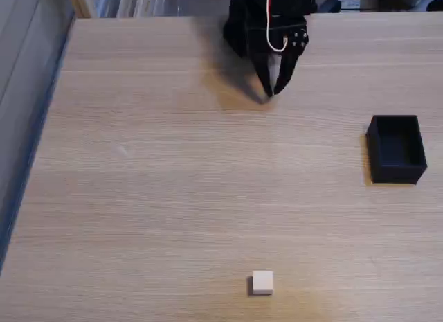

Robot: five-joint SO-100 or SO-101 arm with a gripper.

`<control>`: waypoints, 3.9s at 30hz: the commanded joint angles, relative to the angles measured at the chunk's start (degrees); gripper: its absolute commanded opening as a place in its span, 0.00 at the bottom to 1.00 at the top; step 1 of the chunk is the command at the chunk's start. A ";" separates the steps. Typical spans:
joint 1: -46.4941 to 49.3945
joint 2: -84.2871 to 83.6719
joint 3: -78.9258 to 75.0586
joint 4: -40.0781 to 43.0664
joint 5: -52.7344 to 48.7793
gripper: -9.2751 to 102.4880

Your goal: Pick a white block and place it in the black box.

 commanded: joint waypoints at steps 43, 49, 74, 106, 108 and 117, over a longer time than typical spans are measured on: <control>8.79 -76.11 -58.01 -25.22 6.59 0.35; 10.37 -82.27 -65.04 -25.40 5.45 0.36; 12.13 -98.96 -87.28 -23.55 4.57 0.36; 13.27 -113.99 -104.68 -25.40 3.08 0.34; 13.36 -114.87 -106.08 -25.31 3.08 0.34; 12.66 -116.81 -108.46 -24.26 2.64 0.32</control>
